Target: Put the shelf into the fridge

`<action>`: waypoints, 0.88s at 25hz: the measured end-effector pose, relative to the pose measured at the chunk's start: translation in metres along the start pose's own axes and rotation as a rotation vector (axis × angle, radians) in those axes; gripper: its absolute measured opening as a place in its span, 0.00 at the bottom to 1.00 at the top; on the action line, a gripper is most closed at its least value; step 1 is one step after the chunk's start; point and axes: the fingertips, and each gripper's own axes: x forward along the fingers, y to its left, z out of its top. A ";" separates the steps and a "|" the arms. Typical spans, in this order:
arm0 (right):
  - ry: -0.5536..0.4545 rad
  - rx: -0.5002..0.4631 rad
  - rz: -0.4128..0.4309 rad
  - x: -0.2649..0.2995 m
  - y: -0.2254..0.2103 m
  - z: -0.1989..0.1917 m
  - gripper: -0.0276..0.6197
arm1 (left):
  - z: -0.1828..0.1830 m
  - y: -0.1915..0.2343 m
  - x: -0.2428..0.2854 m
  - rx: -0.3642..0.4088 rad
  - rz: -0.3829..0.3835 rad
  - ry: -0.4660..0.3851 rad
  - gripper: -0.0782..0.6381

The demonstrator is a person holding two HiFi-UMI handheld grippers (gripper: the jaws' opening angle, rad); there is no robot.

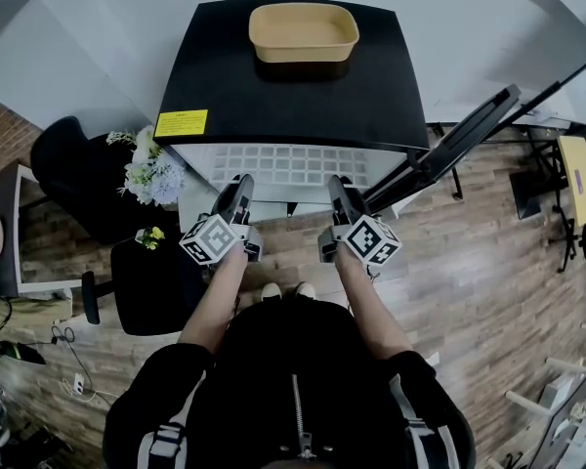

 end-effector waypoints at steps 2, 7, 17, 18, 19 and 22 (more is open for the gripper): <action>-0.007 -0.008 -0.007 0.003 -0.002 0.003 0.27 | 0.001 0.001 0.003 -0.002 0.003 -0.005 0.31; -0.021 -0.013 -0.023 0.009 -0.004 0.006 0.27 | 0.001 0.006 0.010 -0.010 0.023 -0.026 0.31; -0.058 -0.011 -0.042 0.022 -0.009 0.012 0.27 | 0.005 0.011 0.024 -0.035 0.024 -0.058 0.30; -0.062 -0.010 -0.043 0.024 -0.009 0.012 0.27 | 0.006 0.011 0.025 -0.036 0.023 -0.061 0.30; -0.065 -0.009 -0.045 0.025 -0.010 0.013 0.27 | 0.006 0.012 0.026 -0.035 0.023 -0.062 0.30; -0.068 -0.005 -0.048 0.028 -0.011 0.013 0.27 | 0.006 0.015 0.029 -0.032 0.028 -0.057 0.30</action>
